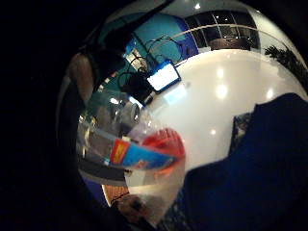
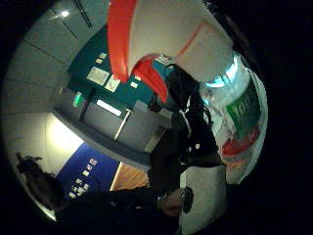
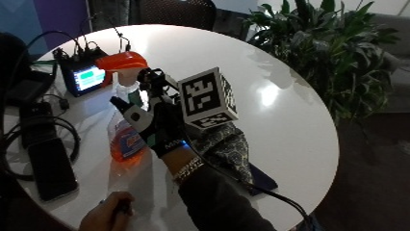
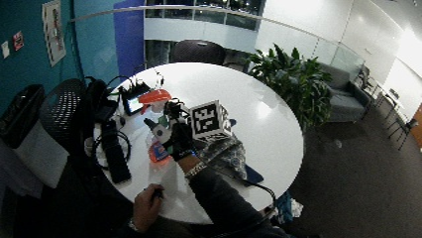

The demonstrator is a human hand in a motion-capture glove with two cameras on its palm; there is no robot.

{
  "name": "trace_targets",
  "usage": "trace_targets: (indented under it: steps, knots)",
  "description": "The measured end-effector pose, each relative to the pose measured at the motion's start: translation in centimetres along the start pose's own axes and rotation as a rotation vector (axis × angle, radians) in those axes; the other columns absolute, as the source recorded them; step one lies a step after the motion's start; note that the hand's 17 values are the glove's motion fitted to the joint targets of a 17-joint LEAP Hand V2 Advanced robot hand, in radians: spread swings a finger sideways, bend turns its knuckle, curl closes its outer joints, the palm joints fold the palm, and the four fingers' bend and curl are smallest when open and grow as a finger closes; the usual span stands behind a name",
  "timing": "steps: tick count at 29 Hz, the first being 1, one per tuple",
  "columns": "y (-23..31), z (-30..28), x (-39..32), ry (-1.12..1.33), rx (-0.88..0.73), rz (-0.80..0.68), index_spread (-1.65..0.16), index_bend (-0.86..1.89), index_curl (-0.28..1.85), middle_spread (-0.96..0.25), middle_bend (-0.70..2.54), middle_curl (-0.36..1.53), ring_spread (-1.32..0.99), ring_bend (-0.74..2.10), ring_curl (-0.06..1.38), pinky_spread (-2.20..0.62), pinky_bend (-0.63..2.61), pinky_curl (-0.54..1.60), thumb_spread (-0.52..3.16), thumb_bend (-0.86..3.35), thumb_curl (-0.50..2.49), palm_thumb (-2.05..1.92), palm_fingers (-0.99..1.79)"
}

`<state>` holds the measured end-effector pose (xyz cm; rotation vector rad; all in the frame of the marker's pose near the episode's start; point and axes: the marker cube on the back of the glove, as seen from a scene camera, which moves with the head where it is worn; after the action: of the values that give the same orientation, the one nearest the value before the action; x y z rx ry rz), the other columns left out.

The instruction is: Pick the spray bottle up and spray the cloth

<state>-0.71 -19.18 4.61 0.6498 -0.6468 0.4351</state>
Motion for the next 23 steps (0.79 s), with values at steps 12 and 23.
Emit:
trace_targets:
  steps: [12, 23]
  knots:
    - [4.9, -5.3, -2.0, 0.388, -0.384, -0.179, -0.31, 0.17, 0.36, -0.05, 0.28, 0.39, -0.06, 0.34, 0.33, 0.21, 0.25, 0.33, 1.14, -0.04, 0.41, 0.68, 0.47]
    - [11.6, -9.1, -0.3, 0.697, -0.561, -0.202, -0.38, 0.15, 0.32, -0.06, 0.22, 0.37, -0.06, 0.33, 0.32, 0.25, 0.18, 0.31, 1.13, -0.04, 0.35, 0.56, 0.38]
